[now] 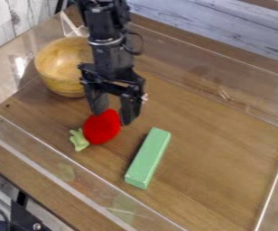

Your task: Move the red object to the right side of the table

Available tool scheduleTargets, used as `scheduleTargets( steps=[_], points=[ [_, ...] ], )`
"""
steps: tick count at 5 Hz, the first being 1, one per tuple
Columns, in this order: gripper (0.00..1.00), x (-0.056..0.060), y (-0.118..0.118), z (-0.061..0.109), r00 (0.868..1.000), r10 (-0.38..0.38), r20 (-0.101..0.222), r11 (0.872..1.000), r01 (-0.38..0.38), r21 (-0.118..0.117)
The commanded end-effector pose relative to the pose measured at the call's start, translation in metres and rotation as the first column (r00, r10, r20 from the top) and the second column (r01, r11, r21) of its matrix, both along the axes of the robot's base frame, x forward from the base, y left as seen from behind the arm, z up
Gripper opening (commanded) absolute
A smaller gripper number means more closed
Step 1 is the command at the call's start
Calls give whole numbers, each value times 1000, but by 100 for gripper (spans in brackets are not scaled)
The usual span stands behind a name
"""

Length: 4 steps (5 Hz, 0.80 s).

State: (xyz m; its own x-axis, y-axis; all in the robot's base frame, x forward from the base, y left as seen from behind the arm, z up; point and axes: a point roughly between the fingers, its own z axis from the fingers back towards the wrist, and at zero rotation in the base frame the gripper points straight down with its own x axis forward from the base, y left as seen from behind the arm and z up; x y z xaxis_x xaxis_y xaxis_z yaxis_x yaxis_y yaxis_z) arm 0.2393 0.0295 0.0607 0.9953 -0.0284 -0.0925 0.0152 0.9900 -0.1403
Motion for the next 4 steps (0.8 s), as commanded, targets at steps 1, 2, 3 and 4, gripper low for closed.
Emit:
scheduleTargets(
  steps=[1, 2, 3, 4],
  points=[
    [100, 4, -5, 8, 999, 4, 48, 1000, -5, 25],
    [100, -4, 5, 12, 999, -1, 50, 1000, -1, 27],
    [0, -11, -1, 14, 998, -26, 49, 999, 25, 22],
    [0, -12, -8, 10, 999, -10, 52, 999, 8, 32]
  ],
)
